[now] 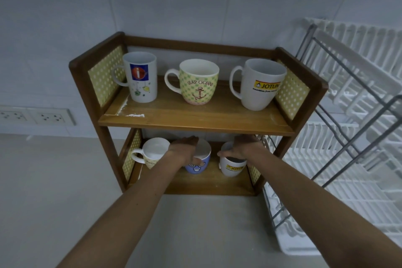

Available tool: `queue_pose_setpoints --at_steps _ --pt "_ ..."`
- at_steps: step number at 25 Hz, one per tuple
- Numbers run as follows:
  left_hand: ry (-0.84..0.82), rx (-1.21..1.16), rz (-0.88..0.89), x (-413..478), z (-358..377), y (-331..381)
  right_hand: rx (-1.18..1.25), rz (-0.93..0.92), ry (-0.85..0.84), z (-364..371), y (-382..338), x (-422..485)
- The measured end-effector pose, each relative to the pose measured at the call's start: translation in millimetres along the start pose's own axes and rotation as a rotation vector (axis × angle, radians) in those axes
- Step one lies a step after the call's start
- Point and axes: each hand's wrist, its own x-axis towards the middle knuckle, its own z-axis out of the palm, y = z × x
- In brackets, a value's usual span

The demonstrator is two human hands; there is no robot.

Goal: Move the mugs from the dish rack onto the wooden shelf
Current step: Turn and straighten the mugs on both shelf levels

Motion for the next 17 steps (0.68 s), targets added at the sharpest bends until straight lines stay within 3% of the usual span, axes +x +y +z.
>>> queue_pose_setpoints --at_steps 5,10,13,15,17 --pt "-0.017 -0.005 0.018 2 2 -2 0.134 0.043 -0.003 2 2 0" --pt "-0.033 0.111 0.025 0 8 -2 0.049 0.035 0.019 5 1 -6" --pt "0.193 0.083 0.017 -27 29 3 -0.045 -0.012 0.138 12 -4 -33" --pt "0.386 -0.093 0.019 -60 57 9 0.011 -0.147 0.319 32 0 -66" --pt "0.516 -0.299 0.019 -103 93 23 0.145 -0.307 0.373 61 19 -110"
